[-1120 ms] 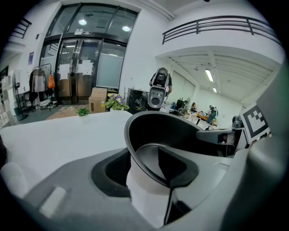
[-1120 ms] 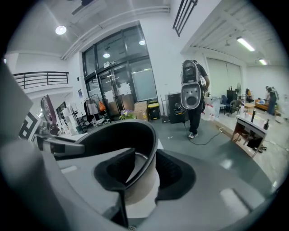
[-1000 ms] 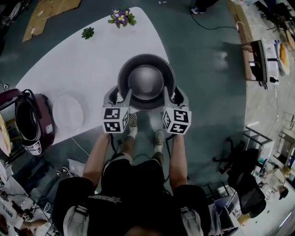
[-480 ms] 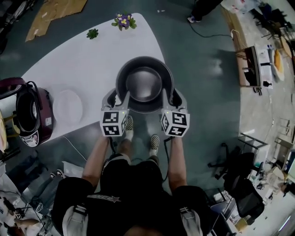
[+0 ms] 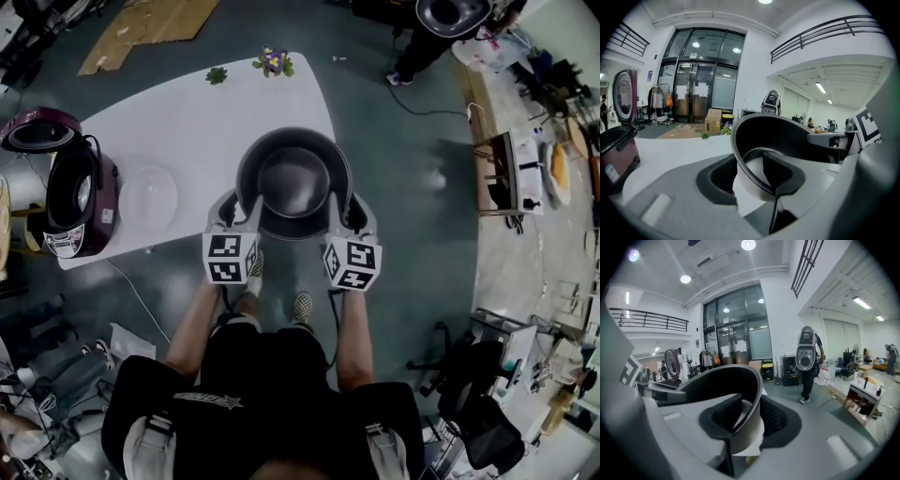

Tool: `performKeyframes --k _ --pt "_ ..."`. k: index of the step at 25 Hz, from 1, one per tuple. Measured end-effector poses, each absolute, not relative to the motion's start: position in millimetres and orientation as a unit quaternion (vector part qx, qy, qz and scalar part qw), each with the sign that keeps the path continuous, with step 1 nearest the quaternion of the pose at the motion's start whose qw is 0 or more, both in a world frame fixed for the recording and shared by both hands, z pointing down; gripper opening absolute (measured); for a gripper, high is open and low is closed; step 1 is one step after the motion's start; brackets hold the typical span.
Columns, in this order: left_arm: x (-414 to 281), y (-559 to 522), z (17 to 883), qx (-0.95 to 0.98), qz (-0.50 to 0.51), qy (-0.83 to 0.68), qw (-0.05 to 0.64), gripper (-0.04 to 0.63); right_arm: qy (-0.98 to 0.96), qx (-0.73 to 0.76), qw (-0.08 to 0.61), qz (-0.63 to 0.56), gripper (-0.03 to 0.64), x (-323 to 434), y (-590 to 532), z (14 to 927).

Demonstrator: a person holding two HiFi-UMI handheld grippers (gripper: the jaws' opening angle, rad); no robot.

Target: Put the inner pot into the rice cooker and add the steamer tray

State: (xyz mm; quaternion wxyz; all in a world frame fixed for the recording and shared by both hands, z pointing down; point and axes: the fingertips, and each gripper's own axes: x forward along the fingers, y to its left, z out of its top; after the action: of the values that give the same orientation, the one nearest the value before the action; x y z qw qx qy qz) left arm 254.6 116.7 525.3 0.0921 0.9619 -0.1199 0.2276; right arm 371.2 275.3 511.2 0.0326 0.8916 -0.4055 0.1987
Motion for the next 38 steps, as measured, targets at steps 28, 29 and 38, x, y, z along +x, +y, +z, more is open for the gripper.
performKeyframes --k 28,29,38 --pt "45.9 134.6 442.5 0.919 0.141 -0.354 0.096 0.176 -0.617 0.777 0.023 0.122 0.117 222.9 224.4 428.7" --pt "38.6 128.2 442.4 0.917 0.140 -0.362 0.097 0.176 -0.623 0.772 0.022 0.121 0.115 217.0 215.2 428.1" --pt "-12.7 53.6 433.7 0.891 0.128 -0.424 0.094 0.176 -0.671 0.733 0.016 0.108 0.110 175.9 118.0 418.8"
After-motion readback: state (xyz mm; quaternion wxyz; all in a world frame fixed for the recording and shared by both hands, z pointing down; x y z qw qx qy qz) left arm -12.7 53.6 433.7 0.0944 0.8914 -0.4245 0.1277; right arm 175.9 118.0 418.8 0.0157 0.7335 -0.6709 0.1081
